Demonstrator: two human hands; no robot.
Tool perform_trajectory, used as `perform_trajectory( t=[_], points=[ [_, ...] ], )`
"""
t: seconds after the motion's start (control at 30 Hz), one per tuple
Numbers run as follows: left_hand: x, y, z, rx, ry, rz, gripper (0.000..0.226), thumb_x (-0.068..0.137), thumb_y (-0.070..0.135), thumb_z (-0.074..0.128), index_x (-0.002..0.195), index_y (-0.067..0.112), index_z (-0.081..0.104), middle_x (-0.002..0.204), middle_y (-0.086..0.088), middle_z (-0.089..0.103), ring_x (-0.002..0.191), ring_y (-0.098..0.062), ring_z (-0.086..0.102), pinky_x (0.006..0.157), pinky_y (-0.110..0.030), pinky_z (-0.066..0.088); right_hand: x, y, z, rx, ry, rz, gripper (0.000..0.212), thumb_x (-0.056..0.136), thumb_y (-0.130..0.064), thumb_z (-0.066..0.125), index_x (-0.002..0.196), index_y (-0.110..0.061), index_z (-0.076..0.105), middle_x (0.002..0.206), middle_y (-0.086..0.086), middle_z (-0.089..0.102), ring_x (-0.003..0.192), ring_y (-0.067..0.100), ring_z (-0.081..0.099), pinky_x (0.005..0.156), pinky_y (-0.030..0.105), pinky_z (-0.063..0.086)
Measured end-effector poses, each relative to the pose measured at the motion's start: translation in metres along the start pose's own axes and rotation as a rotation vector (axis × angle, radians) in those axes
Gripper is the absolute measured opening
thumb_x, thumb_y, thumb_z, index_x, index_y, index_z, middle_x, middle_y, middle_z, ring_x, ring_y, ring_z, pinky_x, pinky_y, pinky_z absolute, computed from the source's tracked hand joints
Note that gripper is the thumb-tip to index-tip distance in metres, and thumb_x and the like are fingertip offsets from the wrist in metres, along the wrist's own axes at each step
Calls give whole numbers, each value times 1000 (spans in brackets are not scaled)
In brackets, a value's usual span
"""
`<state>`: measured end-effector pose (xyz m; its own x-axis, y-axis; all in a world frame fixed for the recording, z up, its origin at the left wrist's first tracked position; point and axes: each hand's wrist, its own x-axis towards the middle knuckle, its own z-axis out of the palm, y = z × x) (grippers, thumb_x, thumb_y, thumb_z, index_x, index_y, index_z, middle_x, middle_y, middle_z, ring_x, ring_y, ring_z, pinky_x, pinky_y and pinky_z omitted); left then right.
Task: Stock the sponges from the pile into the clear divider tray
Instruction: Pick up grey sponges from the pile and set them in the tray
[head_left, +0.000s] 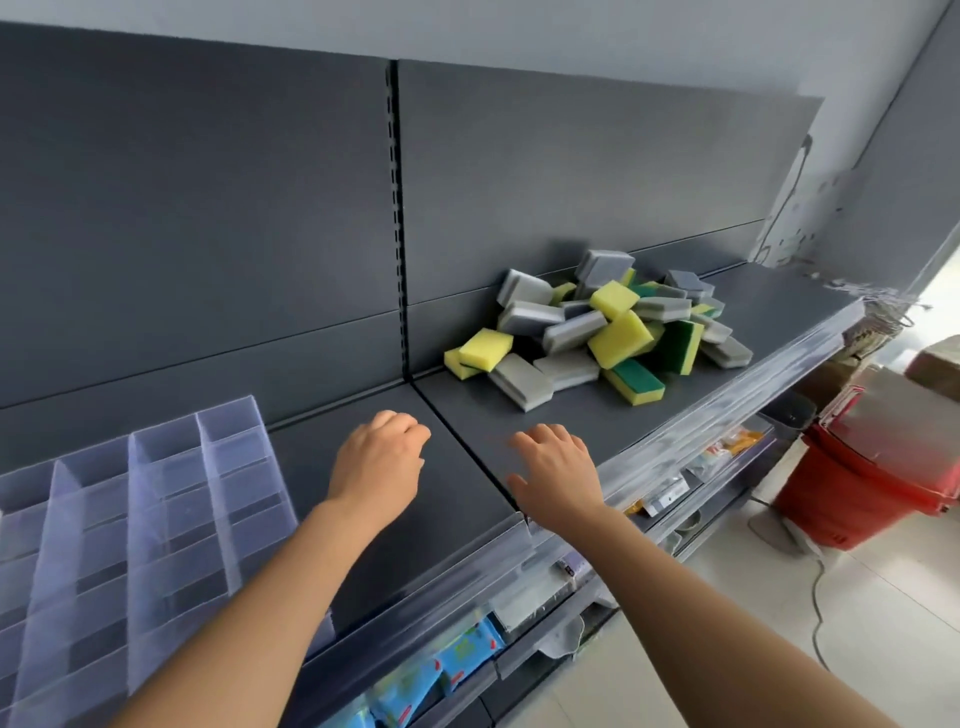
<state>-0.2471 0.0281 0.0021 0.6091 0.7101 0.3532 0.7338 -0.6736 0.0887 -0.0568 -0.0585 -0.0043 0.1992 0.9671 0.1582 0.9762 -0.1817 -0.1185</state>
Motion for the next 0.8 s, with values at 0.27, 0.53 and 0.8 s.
perform_trajectory(
  t=[0.27, 0.53, 0.8],
  points=[
    [77, 58, 40, -40, -54, 80, 25, 87, 18, 60, 112, 14, 63, 113, 1, 61, 111, -21, 51, 90, -34, 45, 29, 83, 1, 19, -16, 87, 41, 87, -33, 56, 126, -20, 50, 124, 2, 52, 122, 24, 40, 102, 34, 31],
    [167, 83, 92, -84, -131, 24, 32, 94, 27, 49, 124, 17, 53, 130, 1, 50, 121, -19, 41, 96, -32, 39, 99, 145, 10, 2, -13, 85, 43, 87, -36, 57, 127, -21, 49, 124, 1, 52, 122, 24, 40, 99, 35, 33],
    [223, 84, 125, 9, -353, -18, 44, 96, 39, 39, 138, 26, 37, 149, -1, 31, 132, -23, 27, 106, -38, 31, 168, 169, 30, 97, -101, -46, 46, 90, -32, 52, 134, -20, 43, 137, -1, 46, 129, 23, 38, 100, 36, 35]
  ],
)
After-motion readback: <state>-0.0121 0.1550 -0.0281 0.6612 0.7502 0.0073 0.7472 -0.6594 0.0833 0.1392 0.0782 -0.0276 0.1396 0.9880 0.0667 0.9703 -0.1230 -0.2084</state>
